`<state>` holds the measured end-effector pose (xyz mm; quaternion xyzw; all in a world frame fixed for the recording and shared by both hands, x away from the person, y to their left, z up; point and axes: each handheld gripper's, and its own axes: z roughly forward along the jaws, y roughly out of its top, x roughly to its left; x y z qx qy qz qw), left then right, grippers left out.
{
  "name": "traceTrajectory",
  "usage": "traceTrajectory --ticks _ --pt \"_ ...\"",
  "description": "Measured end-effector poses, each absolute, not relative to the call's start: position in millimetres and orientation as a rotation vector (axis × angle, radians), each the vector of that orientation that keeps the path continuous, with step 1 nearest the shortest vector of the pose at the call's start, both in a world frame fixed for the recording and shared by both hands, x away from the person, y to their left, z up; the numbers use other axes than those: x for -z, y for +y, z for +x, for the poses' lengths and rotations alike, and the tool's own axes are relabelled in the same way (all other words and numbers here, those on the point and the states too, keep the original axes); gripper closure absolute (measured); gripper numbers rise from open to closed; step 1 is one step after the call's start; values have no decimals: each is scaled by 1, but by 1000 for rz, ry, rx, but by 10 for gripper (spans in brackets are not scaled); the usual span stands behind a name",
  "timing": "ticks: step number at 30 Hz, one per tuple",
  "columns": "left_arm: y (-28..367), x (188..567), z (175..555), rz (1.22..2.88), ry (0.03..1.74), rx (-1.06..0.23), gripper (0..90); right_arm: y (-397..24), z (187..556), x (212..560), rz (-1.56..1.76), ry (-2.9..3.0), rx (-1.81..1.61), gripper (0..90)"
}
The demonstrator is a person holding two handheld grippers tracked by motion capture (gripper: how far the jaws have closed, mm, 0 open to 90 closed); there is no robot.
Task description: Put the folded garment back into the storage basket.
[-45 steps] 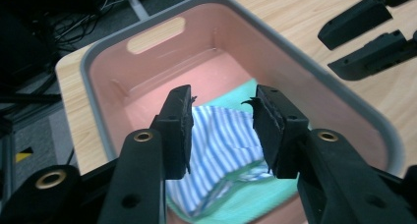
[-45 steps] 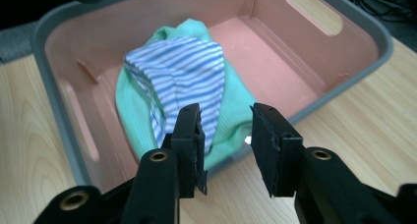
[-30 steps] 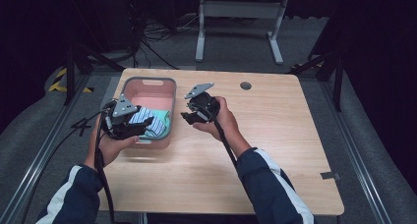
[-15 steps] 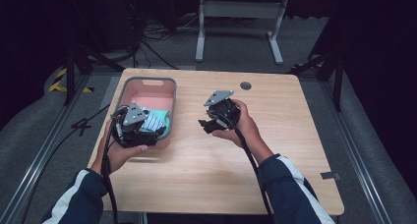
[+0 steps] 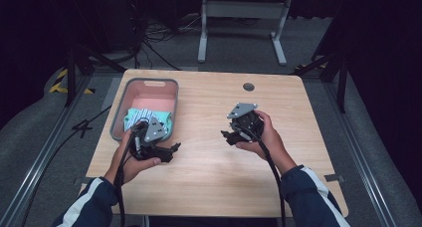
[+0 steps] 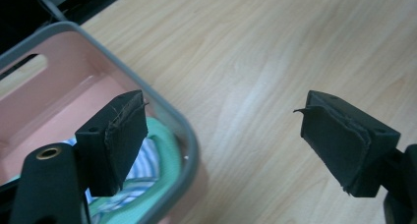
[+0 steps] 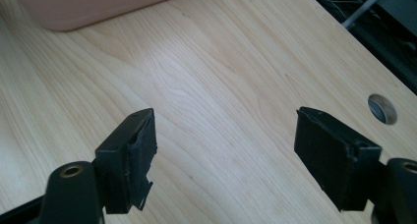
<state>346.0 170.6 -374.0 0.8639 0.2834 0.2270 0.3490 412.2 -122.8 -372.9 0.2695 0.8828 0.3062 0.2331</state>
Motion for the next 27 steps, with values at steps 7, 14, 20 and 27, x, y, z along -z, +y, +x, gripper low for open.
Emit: traceTrajectory --ticks 7,14,20,27 --pt "151 390 340 2333 666 -606 202 -144 403 385 751 2424 -794 253" --pt "139 404 335 2364 618 -575 197 -164 394 395 773 2412 -782 256" --pt "132 417 331 2383 588 -518 192 -185 383 403 791 2395 -803 255" --pt "125 431 327 2417 555 -493 189 -210 370 419 832 2388 -797 255"
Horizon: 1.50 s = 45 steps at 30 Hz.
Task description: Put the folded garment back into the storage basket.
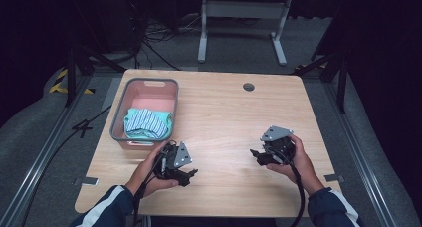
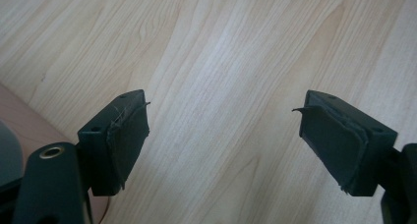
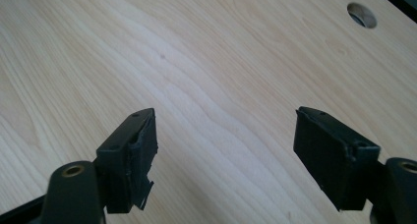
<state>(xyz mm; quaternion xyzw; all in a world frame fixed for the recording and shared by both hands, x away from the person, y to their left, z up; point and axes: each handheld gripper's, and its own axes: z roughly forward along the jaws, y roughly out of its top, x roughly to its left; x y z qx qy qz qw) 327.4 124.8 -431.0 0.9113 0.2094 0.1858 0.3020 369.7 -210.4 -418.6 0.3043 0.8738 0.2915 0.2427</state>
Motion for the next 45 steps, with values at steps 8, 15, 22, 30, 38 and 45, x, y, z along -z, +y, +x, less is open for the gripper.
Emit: traceTrajectory --ticks 8,15,22,30,38,45 --pt "125 445 329 2432 530 -483 182 -237 355 440 855 2402 -785 263" --pt "127 457 331 2428 548 -429 177 -264 340 455 909 2396 -825 257" --pt "131 467 334 2418 552 -358 169 -290 329 468 1019 2356 -905 253" --pt "138 479 335 2356 589 -249 160 -312 321 483 1124 2310 -980 238" --pt "141 483 336 2321 602 -218 149 -317 322 487 1183 2292 -1016 191" --pt "141 483 335 2319 606 -218 147 -317 322 487 1186 2292 -1016 191"
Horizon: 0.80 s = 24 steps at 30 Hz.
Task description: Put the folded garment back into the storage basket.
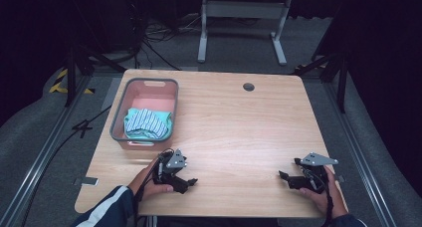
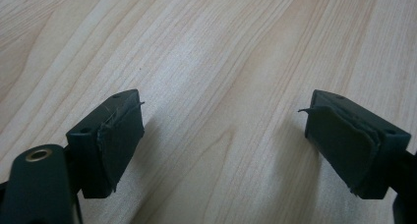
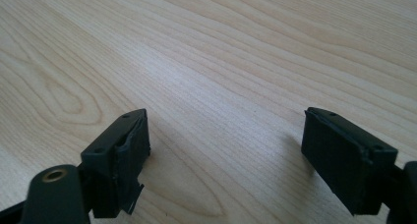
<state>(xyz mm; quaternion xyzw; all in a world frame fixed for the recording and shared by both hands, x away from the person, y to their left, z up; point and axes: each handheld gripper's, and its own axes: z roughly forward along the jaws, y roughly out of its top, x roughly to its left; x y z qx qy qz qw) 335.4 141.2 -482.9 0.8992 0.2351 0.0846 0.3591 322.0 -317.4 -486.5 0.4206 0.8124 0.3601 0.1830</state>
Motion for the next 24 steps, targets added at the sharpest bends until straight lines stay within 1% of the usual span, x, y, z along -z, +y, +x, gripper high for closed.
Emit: traceTrajectory --ticks 24 --pt "141 483 335 2318 612 -221 141 -317 322 487 1190 2290 -1014 190"
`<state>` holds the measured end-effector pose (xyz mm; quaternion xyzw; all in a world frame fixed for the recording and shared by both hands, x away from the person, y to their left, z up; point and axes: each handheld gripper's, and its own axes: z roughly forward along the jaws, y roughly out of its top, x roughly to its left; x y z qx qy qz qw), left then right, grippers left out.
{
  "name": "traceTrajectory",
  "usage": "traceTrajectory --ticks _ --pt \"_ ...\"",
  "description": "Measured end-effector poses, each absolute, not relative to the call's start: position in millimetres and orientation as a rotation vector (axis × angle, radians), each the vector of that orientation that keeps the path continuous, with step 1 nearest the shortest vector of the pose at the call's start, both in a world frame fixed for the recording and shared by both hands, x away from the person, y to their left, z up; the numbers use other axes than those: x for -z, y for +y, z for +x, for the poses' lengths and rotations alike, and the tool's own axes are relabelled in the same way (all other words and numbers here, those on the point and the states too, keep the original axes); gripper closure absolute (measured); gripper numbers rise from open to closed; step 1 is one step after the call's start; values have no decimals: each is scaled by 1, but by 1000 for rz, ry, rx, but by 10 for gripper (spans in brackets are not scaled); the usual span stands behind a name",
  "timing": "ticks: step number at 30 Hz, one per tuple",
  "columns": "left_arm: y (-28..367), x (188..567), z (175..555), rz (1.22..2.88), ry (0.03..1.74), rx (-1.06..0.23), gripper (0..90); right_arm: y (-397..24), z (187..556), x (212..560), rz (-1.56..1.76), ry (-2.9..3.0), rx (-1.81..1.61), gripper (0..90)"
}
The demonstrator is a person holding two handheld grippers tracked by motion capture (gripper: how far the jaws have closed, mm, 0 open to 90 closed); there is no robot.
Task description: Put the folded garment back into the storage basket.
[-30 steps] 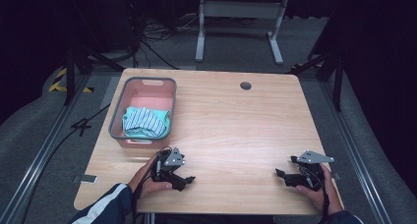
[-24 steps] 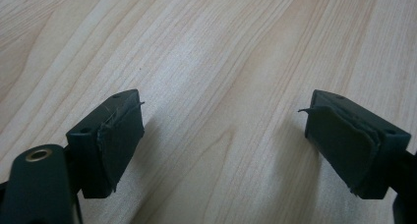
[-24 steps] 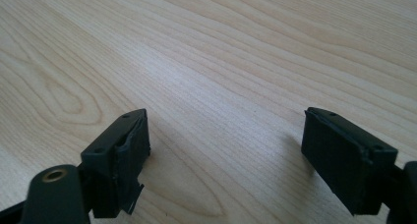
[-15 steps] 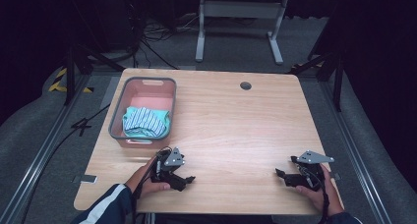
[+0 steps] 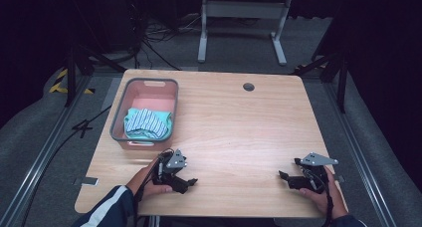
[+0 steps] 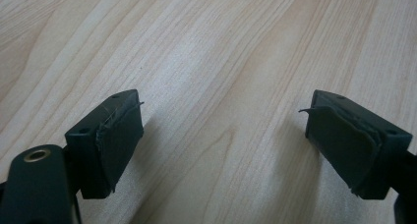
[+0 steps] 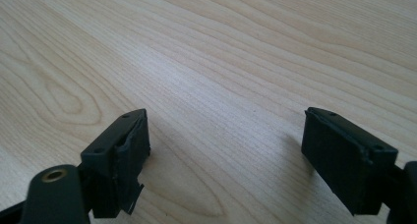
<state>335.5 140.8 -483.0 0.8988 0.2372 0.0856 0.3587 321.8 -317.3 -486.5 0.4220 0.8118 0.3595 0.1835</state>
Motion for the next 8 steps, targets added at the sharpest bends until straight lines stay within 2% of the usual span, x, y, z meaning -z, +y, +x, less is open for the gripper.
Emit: traceTrajectory --ticks 8 --pt "141 483 335 2319 614 -222 139 -317 322 486 1190 2290 -1014 190"
